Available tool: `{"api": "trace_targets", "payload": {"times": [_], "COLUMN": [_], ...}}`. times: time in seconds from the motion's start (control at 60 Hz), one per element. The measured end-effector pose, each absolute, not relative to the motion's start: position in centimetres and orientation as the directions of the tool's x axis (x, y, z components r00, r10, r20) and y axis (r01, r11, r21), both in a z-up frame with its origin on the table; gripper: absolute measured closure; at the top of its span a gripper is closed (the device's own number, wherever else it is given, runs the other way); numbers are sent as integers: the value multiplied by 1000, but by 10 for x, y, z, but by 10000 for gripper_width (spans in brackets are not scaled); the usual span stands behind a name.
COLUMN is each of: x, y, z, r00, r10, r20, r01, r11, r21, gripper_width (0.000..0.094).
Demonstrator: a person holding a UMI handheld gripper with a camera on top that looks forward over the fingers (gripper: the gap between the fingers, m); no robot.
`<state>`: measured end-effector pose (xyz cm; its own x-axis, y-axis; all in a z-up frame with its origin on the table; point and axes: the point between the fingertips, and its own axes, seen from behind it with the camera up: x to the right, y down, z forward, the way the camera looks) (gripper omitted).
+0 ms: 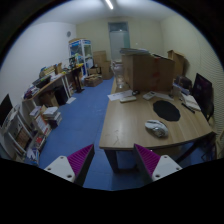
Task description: Arrange mouse
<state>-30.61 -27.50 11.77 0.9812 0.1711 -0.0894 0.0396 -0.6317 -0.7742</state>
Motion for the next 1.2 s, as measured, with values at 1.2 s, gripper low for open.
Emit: {"api": "trace_targets", "payload": {"times": [1.2], "x": [-114], "y": [-48], "z": [-11], "r00": [985], "r10": [174], "r20": [-15], "r01": [73], "r11": [-491], "r21": [-868], "gripper_width": [354]}}
